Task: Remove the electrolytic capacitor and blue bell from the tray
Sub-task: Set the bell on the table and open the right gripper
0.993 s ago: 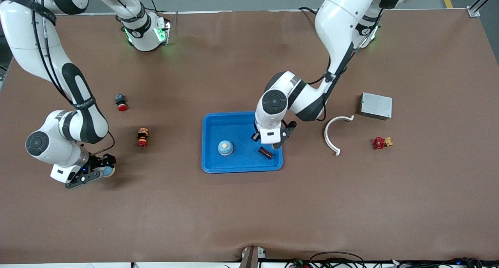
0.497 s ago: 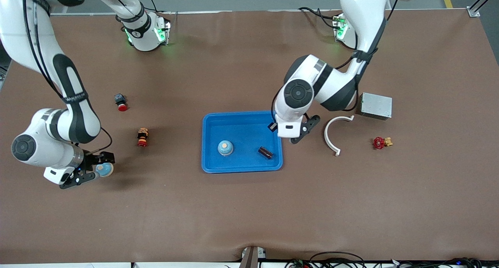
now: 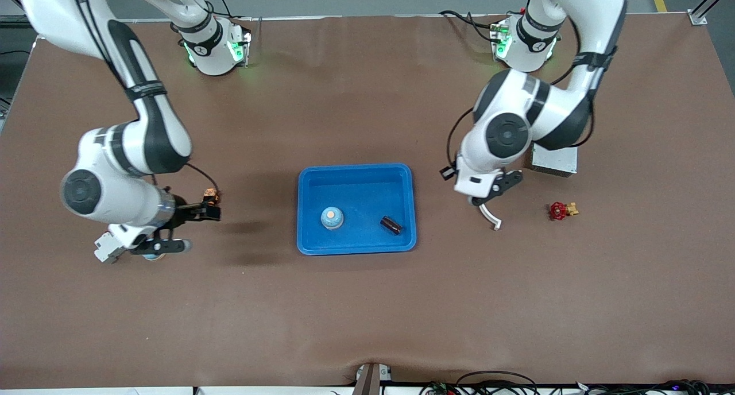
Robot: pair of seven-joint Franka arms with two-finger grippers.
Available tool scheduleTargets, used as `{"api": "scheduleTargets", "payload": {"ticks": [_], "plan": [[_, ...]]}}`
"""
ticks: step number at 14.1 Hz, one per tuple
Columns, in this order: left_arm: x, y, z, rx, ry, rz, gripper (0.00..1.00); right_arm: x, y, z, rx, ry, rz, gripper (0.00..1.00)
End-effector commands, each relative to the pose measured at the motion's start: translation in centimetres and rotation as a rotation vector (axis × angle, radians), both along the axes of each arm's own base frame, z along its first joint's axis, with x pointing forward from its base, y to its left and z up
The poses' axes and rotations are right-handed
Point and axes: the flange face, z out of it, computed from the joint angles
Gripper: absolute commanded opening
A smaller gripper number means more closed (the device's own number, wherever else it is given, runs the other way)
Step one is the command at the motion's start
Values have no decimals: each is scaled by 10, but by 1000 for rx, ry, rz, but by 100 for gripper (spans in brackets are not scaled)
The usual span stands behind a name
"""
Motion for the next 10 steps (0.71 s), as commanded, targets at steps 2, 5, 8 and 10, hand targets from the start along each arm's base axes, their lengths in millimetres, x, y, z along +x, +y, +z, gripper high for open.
{"api": "scheduleTargets", "payload": {"ticks": [2, 5, 8, 10], "plan": [[0, 65, 12, -45, 12, -112, 0, -29, 90, -12, -14, -46, -167, 100], [13, 118, 7, -60, 23, -220, 0, -49, 166, -18, -11, -90, -260, 100], [25, 159, 2, -45, 15, -274, 0, -61, 231, -44, -50, -110, -334, 100], [35, 189, -3, -61, -4, -303, 0, -56, 259, -63, -86, -143, -374, 100]]}}
